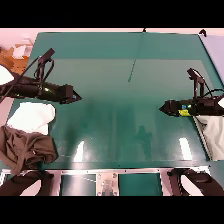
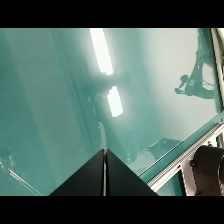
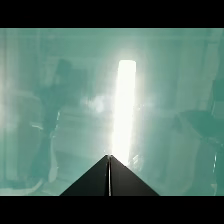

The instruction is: Fold the shirts.

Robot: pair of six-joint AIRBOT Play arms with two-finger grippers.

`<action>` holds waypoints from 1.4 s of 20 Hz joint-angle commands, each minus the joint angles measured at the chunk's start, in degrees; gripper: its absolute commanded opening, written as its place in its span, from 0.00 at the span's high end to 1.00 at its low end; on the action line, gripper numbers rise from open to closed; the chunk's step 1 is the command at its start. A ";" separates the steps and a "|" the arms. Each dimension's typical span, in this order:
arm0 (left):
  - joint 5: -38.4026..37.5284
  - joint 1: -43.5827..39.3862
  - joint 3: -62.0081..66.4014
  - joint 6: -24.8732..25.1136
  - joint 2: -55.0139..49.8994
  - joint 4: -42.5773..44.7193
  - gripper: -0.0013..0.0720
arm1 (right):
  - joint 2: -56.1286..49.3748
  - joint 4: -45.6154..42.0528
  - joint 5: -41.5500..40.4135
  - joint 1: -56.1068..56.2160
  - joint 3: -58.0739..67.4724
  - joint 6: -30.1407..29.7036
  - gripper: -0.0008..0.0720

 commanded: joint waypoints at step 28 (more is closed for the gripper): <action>9.57 11.23 -10.71 -24.17 -18.45 55.25 0.96 | 0.04 0.00 -0.02 0.02 -0.02 0.04 0.95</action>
